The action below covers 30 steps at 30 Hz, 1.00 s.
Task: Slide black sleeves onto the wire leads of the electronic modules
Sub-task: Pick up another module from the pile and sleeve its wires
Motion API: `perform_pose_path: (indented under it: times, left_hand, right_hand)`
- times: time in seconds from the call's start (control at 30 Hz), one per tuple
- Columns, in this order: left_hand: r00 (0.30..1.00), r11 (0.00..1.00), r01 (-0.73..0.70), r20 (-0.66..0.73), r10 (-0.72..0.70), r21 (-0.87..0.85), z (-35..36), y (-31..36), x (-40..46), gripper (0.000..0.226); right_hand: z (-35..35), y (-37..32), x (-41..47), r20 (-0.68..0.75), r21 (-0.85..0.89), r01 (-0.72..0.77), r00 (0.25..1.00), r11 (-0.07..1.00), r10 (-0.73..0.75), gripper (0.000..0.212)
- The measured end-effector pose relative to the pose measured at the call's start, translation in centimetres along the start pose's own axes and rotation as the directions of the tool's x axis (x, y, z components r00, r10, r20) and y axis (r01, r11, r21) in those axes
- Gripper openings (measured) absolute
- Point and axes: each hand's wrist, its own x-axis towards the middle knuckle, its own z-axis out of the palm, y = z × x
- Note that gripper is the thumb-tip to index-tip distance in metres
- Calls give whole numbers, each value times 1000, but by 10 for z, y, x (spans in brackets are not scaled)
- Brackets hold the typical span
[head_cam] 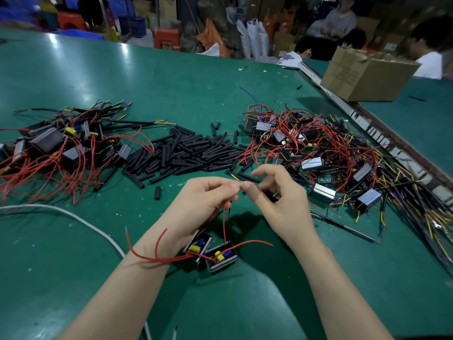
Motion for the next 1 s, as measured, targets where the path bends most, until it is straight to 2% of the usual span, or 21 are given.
perform_pose_path:
  times: [0.1, 0.23, 0.33, 0.47, 0.57, 0.63, 0.7, 0.8, 0.9, 1.0]
  left_hand:
    - [987, 980, -159, -19, 162, 123, 3, 0, -1, 30]
    - [958, 922, -271, -19, 287, 276, 5, -1, -2, 22]
    - [955, 927, -277, -35, 295, 254, 8, -3, -2, 16]
    - [968, 973, -198, -134, 213, 117, 14, -7, -1, 12]
    - [965, 984, -172, -191, 178, 48, 15, -6, 0, 12]
    - [955, 974, -200, -201, 217, 103, 14, -6, 0, 13]
    - [920, 917, -261, -209, 331, 303, 15, -8, -1, 12]
    - [831, 686, -341, -135, 540, 643, 15, -10, -3, 8]
    - [799, 574, -372, -63, 598, 730, 13, -10, -1, 8]
    - [817, 625, -368, -81, 570, 688, 12, -9, 0, 8]
  right_hand:
    - [-1, -3, 1, -3, 39, -38, 999, 999, 38, 12]
    - [-2, -5, 3, 48, 170, -108, 994, 980, 101, 6]
    - [-2, -6, 3, 65, 252, -170, 985, 953, 158, 6]
    - [1, -7, 4, 107, 254, -208, 977, 945, 186, 5]
    - [0, -8, 3, 169, 316, -255, 963, 914, 211, 25]
    - [-1, -9, 3, 193, 298, -301, 948, 906, 251, 25]
    - [-1, -8, 2, 205, 271, -336, 936, 902, 287, 21]
    - [1, -7, 2, 234, 240, -386, 913, 891, 333, 17]
    - [0, -6, 2, 255, 258, -431, 894, 865, 369, 14]
    - [-1, -4, 2, 267, 231, -412, 898, 881, 350, 12]
